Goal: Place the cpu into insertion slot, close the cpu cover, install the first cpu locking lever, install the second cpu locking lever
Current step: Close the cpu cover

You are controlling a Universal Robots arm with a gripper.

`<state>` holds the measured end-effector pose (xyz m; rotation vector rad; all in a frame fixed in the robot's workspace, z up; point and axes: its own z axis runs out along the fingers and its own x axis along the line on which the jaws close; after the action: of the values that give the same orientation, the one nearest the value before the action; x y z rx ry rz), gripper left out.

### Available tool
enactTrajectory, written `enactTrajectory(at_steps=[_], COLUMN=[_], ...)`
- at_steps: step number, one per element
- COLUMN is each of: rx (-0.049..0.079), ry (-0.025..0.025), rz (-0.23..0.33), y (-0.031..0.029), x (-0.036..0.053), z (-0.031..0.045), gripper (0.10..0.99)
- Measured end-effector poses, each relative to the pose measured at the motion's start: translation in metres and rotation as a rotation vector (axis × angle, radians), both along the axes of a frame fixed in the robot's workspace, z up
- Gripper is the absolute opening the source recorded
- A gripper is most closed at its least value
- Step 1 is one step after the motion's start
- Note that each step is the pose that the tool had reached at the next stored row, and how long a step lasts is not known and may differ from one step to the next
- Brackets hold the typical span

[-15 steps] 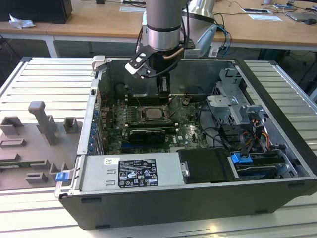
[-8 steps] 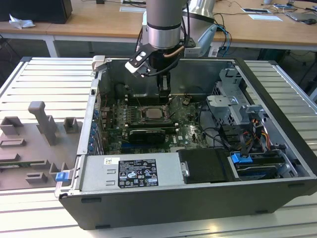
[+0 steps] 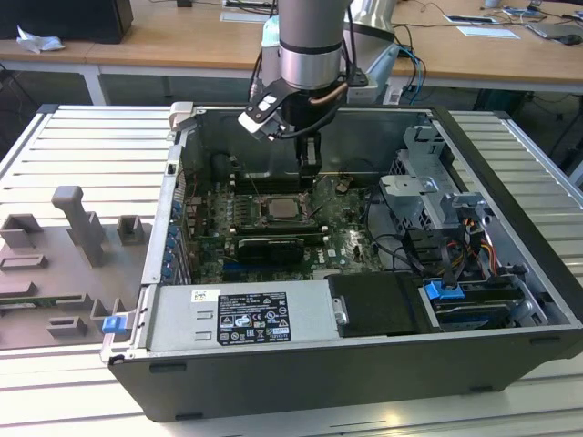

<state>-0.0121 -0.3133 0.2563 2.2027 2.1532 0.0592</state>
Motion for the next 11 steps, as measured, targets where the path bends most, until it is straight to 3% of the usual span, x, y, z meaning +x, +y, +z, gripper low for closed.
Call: enactTrajectory(at_steps=[5, 7, 11], rx=[-0.001, -0.001, -0.001], ry=[0.0002, 0.0025, 0.0066], rz=[0.000, 0.000, 0.000], y=[0.0001, 0.0000, 0.0000], x=[0.0019, 0.0090, 0.0129], z=[0.0032, 0.0033, 0.0053], gripper=[0.106, 0.106, 0.106])
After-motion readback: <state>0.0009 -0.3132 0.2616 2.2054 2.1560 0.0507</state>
